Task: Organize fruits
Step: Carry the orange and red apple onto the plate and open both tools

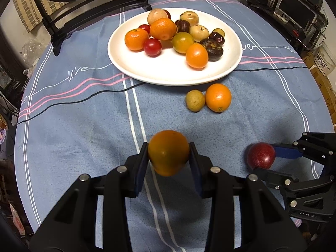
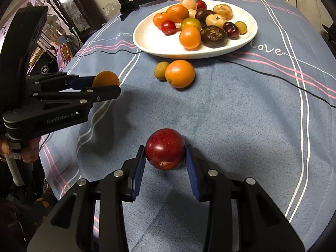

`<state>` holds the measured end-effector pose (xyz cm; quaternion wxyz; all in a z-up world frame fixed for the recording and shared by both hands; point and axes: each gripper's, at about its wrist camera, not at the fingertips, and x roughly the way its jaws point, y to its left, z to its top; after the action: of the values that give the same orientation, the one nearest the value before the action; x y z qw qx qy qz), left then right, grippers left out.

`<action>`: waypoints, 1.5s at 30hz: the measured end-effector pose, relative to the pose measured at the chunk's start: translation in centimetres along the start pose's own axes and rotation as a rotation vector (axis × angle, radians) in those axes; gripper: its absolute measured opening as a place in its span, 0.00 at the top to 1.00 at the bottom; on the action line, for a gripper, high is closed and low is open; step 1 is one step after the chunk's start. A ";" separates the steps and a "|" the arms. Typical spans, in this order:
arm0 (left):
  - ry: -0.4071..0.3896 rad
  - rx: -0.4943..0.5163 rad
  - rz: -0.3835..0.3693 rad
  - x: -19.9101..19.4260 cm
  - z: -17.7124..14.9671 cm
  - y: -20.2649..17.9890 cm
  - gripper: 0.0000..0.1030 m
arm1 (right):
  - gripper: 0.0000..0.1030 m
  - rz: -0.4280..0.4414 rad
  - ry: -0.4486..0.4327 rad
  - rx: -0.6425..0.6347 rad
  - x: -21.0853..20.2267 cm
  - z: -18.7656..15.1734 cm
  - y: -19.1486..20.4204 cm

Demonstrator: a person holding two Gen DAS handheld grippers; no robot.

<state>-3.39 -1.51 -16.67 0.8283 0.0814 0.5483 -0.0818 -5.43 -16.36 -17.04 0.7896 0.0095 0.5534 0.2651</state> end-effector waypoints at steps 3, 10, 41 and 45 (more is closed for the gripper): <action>0.002 -0.002 -0.004 0.2 0.2 0.1 0.63 | 0.63 0.007 0.001 0.001 0.1 0.2 -0.1; -0.028 -0.004 -0.005 -0.5 2.0 0.3 0.63 | 0.63 0.019 -0.045 0.008 -1.4 2.1 -0.4; -0.193 -0.040 0.012 -3.1 14.1 2.7 0.63 | 0.63 -0.034 -0.305 -0.083 -7.7 17.2 -2.3; -0.190 -0.041 0.013 -2.6 14.7 2.8 0.63 | 0.63 -0.033 -0.297 -0.084 -7.3 17.6 -2.6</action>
<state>9.40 -1.97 -8.48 0.8785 0.0599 0.4684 -0.0726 9.27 -16.77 -4.72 0.8667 0.0064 0.4191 0.2705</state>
